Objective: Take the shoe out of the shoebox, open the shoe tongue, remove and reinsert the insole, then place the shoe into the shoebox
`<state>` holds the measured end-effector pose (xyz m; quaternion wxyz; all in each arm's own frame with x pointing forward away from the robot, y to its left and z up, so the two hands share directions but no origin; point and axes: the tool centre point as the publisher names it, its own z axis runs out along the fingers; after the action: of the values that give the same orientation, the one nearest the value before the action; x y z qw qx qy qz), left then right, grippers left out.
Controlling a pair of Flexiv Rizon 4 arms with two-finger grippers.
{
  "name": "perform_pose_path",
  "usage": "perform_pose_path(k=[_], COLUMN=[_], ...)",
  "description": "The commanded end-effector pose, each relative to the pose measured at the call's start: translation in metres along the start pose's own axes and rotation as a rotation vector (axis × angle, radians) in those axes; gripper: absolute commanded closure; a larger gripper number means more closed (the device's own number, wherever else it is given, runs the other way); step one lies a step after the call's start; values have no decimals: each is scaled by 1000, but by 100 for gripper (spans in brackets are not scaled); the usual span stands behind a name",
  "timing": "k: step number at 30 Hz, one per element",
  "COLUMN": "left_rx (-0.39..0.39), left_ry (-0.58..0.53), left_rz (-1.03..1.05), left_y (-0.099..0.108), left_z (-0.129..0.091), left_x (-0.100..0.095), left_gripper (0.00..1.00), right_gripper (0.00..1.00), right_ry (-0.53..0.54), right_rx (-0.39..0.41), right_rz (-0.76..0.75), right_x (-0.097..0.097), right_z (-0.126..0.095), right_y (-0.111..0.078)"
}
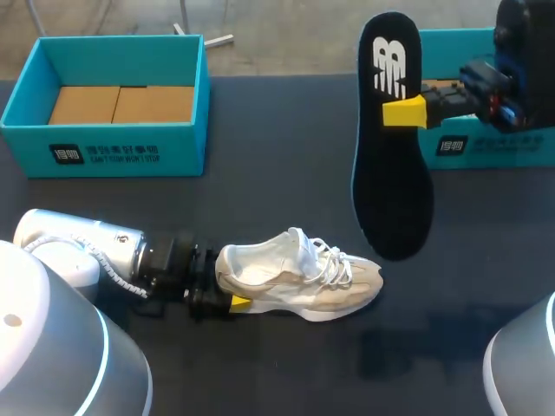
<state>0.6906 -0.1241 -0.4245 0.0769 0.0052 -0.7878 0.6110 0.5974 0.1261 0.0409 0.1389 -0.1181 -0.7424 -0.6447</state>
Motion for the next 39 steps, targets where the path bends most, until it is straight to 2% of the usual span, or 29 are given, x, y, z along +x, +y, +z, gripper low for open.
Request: perform_pose_path(k=[1, 7, 9, 12, 13, 15, 16, 22, 39], left_rx=[-1, 4, 3, 3, 2, 2, 2, -4, -90], left_ry=[-2, 4, 4, 2, 2, 1, 0, 11, -21], left_rz=[-1, -7, -10, -14, -14, -14, -13, 4, 23], left_y=[3, 4, 6, 7, 8, 7, 7, 4, 3], left_z=[1, -1, -2, -4, -5, -6, -6, -7, -22], left_x=[1, 3, 5, 6, 7, 7, 7, 7, 0], left_gripper=[100, 100, 79, 54, 42, 10, 0, 0, 0], right_gripper=[100, 100, 100, 100, 100, 100, 100, 100, 100], right_ry=[-3, -3, -3, -3, -3, -3, -3, -3, -3], right_rx=[-1, -1, -1, -1, -1, -1, -1, -1, -1], right_rz=[1, 1, 1, 1, 1, 1, 1, 1, 1], right_x=[0, 0, 0, 0, 0, 0, 0, 0, 0], right_z=[2, 2, 2, 2, 2, 2, 2, 2, 2], right_y=[-2, -2, -2, -2, -2, -2, -2, -2, -2])
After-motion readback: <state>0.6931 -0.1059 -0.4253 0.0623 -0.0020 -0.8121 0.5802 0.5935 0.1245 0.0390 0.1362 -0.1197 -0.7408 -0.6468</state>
